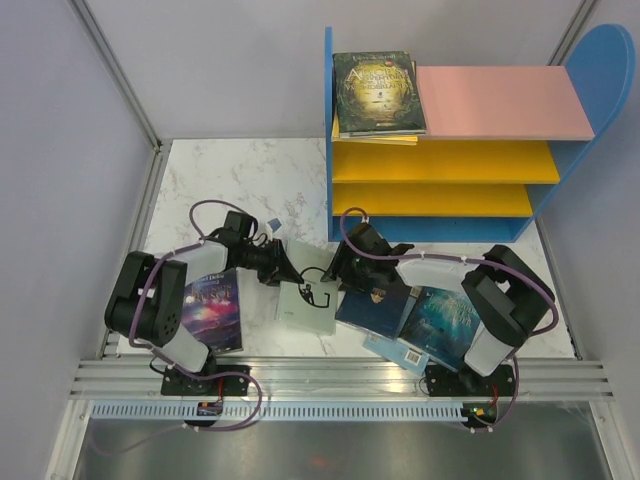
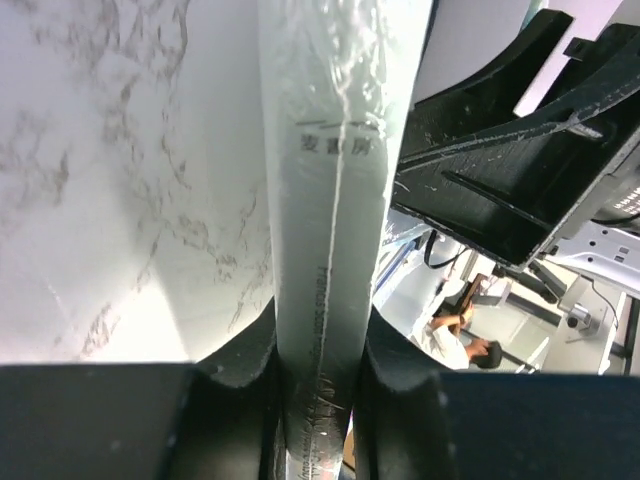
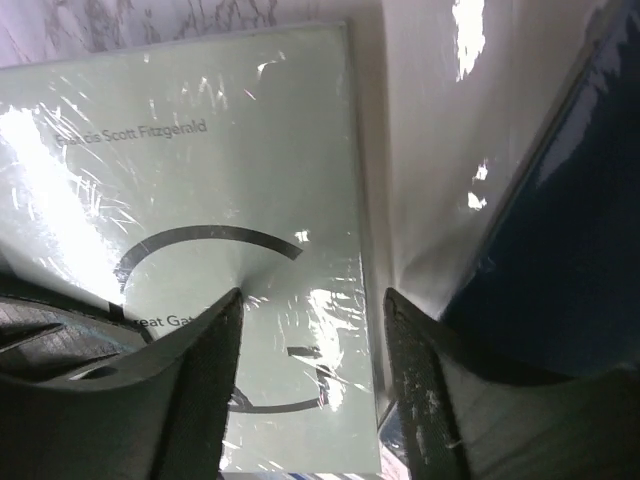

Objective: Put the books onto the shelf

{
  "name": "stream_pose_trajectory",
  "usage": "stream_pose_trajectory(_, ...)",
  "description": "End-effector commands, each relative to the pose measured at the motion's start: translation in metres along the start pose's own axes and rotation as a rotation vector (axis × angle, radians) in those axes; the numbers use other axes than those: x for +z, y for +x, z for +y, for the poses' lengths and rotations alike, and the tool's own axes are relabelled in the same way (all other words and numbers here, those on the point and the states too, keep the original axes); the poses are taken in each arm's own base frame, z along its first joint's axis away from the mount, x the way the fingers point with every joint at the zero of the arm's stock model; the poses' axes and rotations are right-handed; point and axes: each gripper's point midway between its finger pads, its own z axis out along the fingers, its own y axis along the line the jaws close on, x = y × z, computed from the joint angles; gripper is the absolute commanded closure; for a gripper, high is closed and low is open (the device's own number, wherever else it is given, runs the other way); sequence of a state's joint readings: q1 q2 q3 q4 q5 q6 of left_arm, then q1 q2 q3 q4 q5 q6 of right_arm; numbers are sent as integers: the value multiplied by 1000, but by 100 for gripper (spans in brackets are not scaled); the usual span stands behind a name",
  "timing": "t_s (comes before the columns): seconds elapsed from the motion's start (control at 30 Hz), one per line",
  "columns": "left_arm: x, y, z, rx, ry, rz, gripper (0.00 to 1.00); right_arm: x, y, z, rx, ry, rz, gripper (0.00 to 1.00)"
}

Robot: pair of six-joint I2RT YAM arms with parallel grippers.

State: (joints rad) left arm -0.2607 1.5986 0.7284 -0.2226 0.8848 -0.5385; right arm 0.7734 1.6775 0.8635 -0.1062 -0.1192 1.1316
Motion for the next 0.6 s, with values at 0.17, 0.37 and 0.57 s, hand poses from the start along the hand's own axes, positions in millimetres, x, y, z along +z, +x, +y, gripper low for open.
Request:
stream_pose_trajectory(0.17,-35,14,-53,-15,114,-95,98,-51,12,-6,-69,-14,-48,2)
stream_pose_trajectory(0.37,-63,22,-104,-31,290,-181,98,-106,30,12,30,-315,-72,2)
stream_pose_trajectory(0.57,-76,28,-123,-93,410,-224,98,-126,53,26,65,-482,-68,2)
